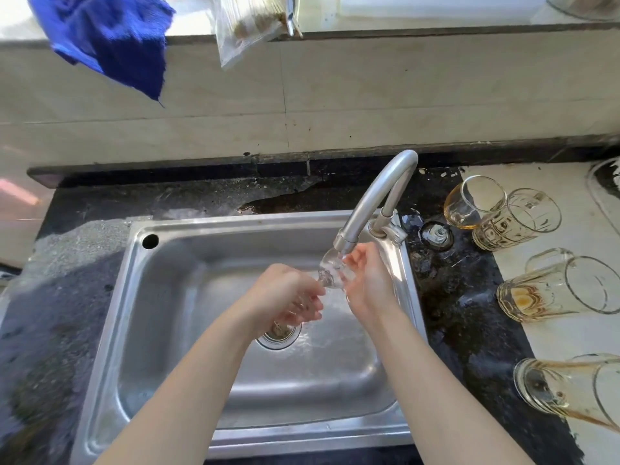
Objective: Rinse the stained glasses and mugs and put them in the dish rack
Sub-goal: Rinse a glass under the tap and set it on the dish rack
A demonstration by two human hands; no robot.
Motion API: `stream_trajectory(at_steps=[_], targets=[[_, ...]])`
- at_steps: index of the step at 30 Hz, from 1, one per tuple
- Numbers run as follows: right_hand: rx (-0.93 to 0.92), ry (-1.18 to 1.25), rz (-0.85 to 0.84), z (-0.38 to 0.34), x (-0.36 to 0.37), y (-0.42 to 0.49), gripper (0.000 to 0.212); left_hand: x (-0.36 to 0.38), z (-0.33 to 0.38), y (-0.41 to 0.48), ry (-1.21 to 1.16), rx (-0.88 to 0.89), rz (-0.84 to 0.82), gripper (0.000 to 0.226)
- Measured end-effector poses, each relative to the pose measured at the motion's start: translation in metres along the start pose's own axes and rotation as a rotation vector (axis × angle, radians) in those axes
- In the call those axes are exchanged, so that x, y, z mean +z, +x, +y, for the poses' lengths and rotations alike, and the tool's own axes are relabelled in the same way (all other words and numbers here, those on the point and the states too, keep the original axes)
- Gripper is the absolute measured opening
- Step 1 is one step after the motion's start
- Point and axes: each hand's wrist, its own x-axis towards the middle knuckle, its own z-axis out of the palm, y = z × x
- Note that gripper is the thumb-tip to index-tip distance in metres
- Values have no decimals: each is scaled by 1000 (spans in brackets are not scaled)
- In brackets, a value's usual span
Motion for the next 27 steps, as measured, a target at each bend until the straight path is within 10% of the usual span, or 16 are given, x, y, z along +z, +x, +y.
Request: stream_trajectory(at_steps=[7,14,22,27], targets=[[55,18,-195,-3,14,-16,5,-11,-33,8,491,242,44,14],[-102,-482,-330,-13,3,-31,47,4,-74,42,411,256,96,10],[-214,-758,-192,-51,-33,-35,44,29,-76,58,304,272,137,11],[-488,-1398,210,-61,-46,-17,33,25,-77,55,270,215,49,16]])
